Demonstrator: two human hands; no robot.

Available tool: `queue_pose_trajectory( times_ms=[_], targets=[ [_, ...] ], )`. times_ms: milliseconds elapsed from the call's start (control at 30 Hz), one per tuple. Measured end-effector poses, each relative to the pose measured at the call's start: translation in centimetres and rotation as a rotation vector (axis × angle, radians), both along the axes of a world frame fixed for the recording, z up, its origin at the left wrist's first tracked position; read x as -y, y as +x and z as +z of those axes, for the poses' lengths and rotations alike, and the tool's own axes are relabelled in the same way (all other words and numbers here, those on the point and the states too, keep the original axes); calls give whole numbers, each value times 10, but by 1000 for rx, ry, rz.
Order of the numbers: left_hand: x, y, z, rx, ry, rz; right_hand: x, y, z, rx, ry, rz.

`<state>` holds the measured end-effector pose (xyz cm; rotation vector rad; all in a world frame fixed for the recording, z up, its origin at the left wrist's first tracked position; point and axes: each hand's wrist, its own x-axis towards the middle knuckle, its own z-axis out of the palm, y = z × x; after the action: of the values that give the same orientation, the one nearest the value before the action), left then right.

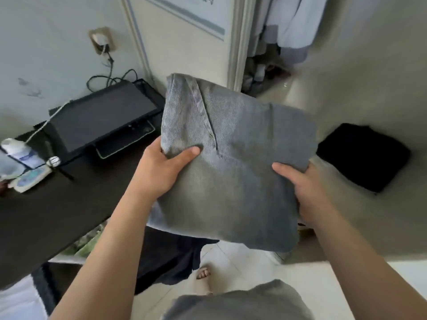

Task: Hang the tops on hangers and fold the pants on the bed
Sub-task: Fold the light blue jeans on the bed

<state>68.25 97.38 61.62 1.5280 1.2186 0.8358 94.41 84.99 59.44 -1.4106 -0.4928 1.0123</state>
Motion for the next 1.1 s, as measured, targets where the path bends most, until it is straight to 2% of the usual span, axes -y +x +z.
queue_pose_trajectory(
  times_ms=[267, 467, 567, 800, 967, 1100],
  targets=[
    [-77, 163, -24, -54, -141, -357, 17, 101, -28, -70, -51, -399],
    [-101, 266, -52, -199, -218, -464, 12, 171, -65, -76, -132, -566],
    [-118, 303, -68, -292, -269, -459, 1, 191, -86, -96, -169, -587],
    [-164, 367, -129, -336, -329, -514, -38, 227, -131, -174, -271, -603],
    [-219, 397, -205, -452, -246, -541, -91, 257, -188, -201, -363, -551],
    [-254, 411, -274, -538, -251, -461, -134, 264, -245, -198, -455, -480]
  ],
)
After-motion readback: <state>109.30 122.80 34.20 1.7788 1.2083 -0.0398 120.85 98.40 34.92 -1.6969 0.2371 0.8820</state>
